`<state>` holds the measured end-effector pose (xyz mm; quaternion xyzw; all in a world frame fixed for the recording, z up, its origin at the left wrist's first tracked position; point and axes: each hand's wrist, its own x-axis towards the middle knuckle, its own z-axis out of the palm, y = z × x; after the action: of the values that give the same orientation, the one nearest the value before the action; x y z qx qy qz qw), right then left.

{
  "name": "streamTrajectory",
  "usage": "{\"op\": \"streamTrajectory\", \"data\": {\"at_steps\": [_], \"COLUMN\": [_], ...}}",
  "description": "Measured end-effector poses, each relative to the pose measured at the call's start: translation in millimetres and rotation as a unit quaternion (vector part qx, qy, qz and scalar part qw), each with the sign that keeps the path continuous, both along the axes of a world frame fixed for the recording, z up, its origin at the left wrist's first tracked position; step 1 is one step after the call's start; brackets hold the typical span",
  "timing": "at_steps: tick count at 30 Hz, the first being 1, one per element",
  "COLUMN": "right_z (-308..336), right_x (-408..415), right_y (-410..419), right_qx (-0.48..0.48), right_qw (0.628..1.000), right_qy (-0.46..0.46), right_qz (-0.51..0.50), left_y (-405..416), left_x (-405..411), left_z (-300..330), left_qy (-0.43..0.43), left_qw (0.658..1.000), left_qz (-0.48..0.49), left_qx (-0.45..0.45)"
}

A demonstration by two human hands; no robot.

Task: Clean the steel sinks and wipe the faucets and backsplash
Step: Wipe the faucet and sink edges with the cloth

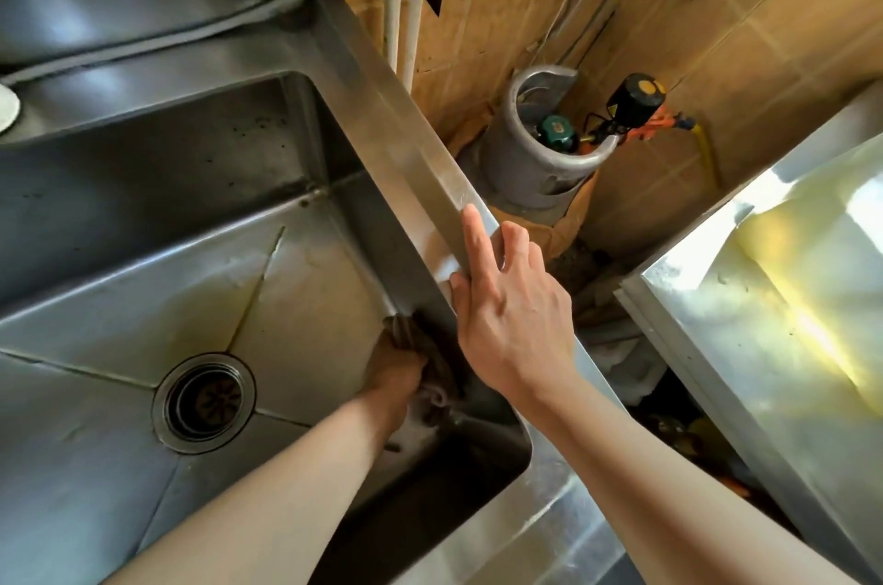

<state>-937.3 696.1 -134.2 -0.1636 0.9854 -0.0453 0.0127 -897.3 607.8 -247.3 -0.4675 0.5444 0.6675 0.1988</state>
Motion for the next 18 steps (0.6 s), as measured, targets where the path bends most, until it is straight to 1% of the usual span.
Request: {"op": "streamTrajectory", "data": {"at_steps": [2,4,6,8,11,13,18], "right_z": [0.3,0.6,0.5,1.4,2.3,0.7,-0.3], "right_x": [0.8,2.4,2.9,3.2,2.8,2.6,2.8], "right_y": [-0.6,-2.1,-3.4,-3.7,-4.7,-4.4,-4.0], "right_qx": [0.003,0.007,0.003,-0.001,-0.004,-0.003,-0.005], "right_qw": [1.0,1.0,1.0,1.0,1.0,1.0,1.0], "right_qy": [-0.001,0.001,0.003,0.001,0.002,0.0,0.006], "right_qz": [-0.001,-0.007,-0.013,-0.015,-0.017,-0.014,-0.016], "left_y": [-9.8,-17.3,-20.7,-20.2,-19.7,-20.2,-20.8], "left_x": [-3.3,-8.2,-9.4,-8.0,-18.0,-25.6,-29.3], "left_z": [30.6,58.8,80.0,88.7,67.5,44.1,-19.4], "left_qy": [0.033,0.055,0.07,0.076,0.053,0.063,0.017], "left_qw": [0.999,0.998,0.996,0.995,0.997,0.995,0.991], "left_qz": [-0.003,0.028,0.058,0.064,0.053,0.054,0.004], "left_qx": [-0.003,0.008,0.023,0.008,-0.032,-0.06,-0.129]}}
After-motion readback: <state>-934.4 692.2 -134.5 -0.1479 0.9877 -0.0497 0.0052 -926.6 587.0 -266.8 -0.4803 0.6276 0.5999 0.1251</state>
